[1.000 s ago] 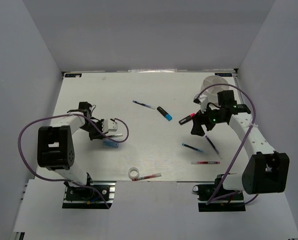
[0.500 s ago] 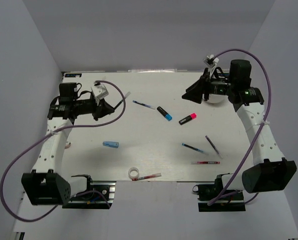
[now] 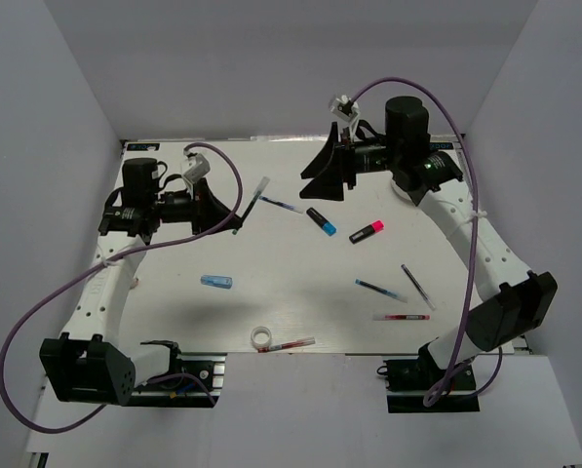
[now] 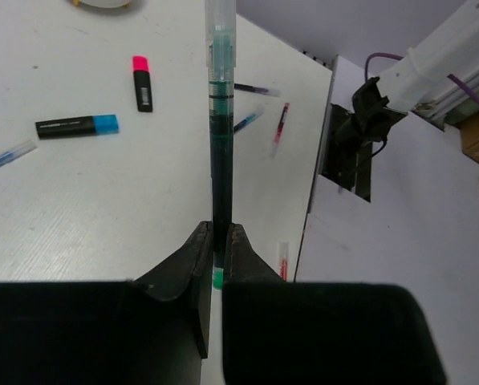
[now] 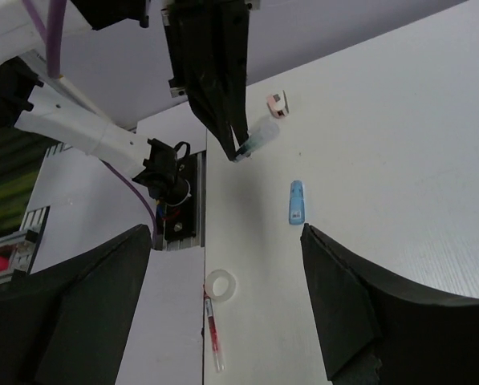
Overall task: Sort the stationery into containers
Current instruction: Pick up the pen from the center of the board, then place the pen in the storage box.
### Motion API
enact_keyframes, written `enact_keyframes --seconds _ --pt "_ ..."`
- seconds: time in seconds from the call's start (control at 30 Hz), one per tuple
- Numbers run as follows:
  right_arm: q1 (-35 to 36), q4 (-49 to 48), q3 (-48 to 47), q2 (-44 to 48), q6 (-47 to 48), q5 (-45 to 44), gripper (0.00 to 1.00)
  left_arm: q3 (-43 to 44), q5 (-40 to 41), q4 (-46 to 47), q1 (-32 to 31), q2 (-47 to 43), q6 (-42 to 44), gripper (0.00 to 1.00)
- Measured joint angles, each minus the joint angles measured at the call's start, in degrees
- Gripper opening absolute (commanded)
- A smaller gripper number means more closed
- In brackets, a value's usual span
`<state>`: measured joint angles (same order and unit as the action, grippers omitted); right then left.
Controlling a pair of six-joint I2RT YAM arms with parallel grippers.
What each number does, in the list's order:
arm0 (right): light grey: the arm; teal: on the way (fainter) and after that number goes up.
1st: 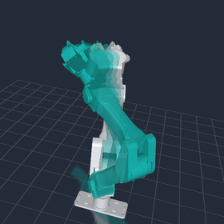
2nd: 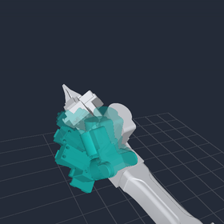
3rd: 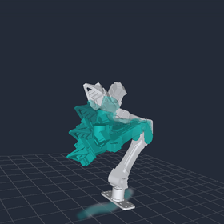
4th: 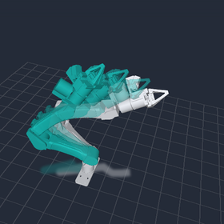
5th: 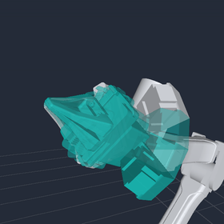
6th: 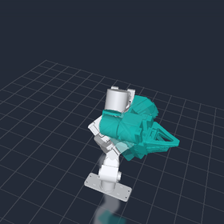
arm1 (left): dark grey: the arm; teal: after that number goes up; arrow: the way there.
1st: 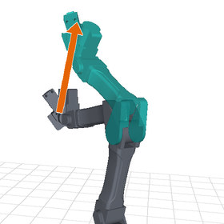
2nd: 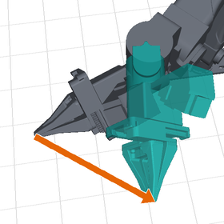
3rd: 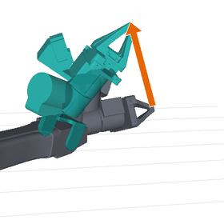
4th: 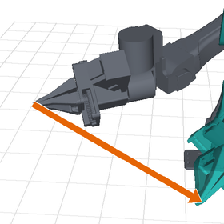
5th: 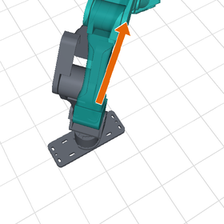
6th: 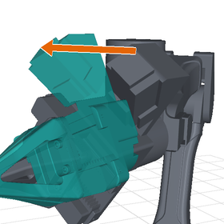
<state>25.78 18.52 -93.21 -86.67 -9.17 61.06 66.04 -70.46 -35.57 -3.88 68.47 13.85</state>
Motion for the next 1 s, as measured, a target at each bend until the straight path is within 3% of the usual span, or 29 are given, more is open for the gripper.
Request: enact_keyframes --seconds 0.27,0.57,1.0 --pt "4.48 1.07 -3.37 -2.78 3.8 -0.61 0.74 -5.33 -6.16 0.46 -1.03 -2.01 -2.14 0.01" --pt "7.74 0.96 -6.32 -9.18 3.13 -1.7 0.72 -5.97 -7.58 0.0 -1.18 -2.47 -2.05 0.01" --pt "10.29 -1.18 -6.32 -9.46 0.09 -0.13 0.4 -6.01 -7.56 0.04 -1.16 -2.49 -1.66 0.01"
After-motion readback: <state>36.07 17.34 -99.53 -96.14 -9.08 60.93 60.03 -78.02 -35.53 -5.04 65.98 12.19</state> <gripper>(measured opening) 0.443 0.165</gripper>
